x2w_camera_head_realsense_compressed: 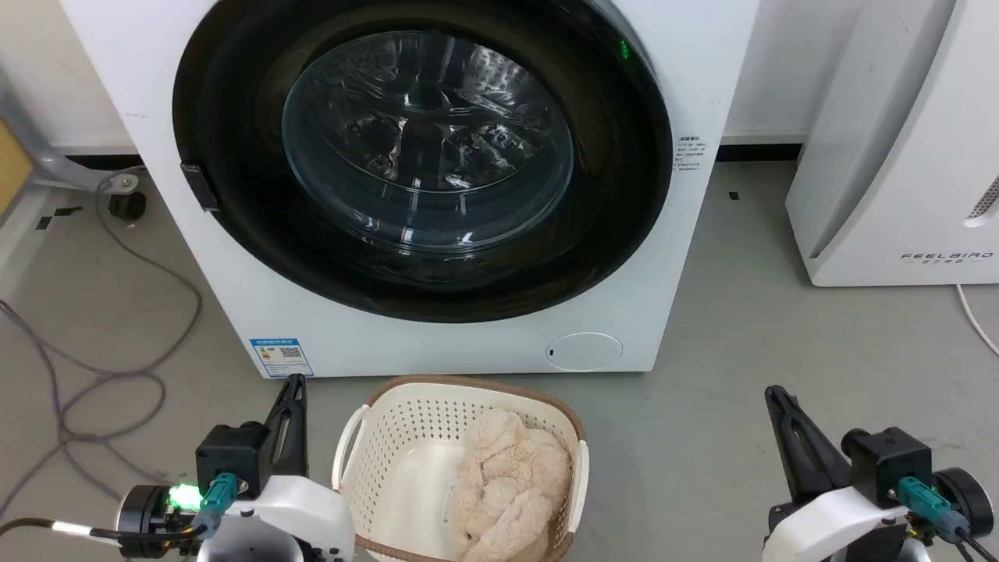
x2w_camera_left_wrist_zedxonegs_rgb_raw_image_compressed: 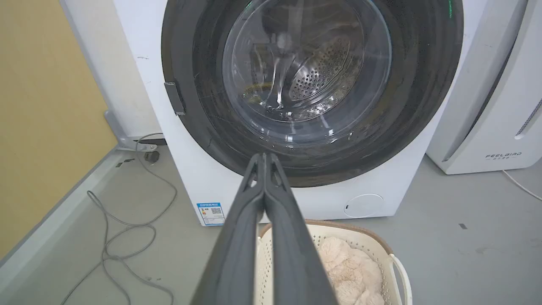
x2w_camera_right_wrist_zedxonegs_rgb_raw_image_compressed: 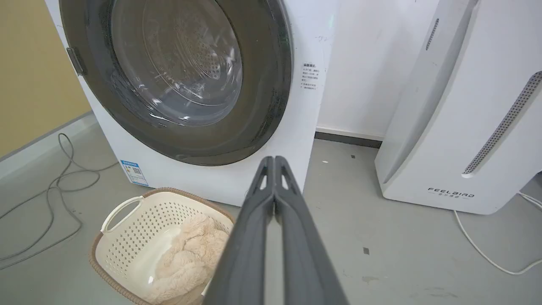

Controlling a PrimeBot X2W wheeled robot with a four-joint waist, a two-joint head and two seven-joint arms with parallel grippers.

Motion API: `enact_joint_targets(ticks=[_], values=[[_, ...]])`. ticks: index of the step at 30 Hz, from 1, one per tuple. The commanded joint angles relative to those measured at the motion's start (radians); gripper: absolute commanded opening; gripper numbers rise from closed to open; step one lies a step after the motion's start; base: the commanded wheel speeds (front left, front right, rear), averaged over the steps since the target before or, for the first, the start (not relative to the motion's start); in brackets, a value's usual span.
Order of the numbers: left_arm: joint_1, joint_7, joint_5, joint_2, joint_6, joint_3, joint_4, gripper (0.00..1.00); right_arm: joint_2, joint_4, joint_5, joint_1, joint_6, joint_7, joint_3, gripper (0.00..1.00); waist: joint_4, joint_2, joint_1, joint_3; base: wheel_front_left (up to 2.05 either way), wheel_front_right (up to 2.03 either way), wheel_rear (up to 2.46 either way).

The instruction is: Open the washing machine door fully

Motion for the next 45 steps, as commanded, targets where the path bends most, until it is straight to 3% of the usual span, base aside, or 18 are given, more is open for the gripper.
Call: enact_joint_targets(ticks=[1,22,23,32,34,40,45], values=[[0.014,0.0,0.003,0.0,-0.004,0.001,-0.005,0.0,0.001,0.002,-0.008,-0.014,0.001,0.001,-0.002,0.0,0.0,0.0,0.0,0.0,0.0,0.0,0.0],[0.014,0.0,0.003,0.0,-0.004,0.001,-0.005,0.0,0.001,0.002,-0.008,-0.014,0.001,0.001,-0.002,0.0,0.0,0.0,0.0,0.0,0.0,0.0,0.0],[0.0,0.0,0.0,0.0,0.0,0.0,0.0,1.0,0.0,0.0,0.001,0.0,0.0,0.0,0.001,1.0,0.0,0.0,0.0,0.0,0.0,0.0,0.0],[-0.003,-0.015,-0.004,0.0,-0.005,-0.008,0.012,1.0,0.0,0.008,0.016,0.004,0.0,-0.012,-0.003,1.0,-0.002,0.0,0.0,0.0,0.0,0.0,0.0],[-0.004,-0.019,-0.005,0.0,-0.007,-0.011,0.015,1.0,0.0,0.01,0.02,0.005,0.0,-0.015,-0.004,0.0,-0.002,0.0,0.0,0.0,0.0,0.0,0.0],[-0.007,-0.032,-0.01,0.0,-0.011,-0.018,0.025,1.0,0.0,0.018,0.043,0.008,0.0,-0.026,-0.006,0.0,-0.003,0.0,0.0,-0.001,0.0,0.0,0.0],[-0.009,-0.043,-0.014,0.0,-0.013,-0.025,0.031,1.0,0.0,0.028,0.135,0.009,0.0,-0.039,0.002,0.0,-0.003,0.0,0.0,-0.002,0.0,0.0,0.0]])
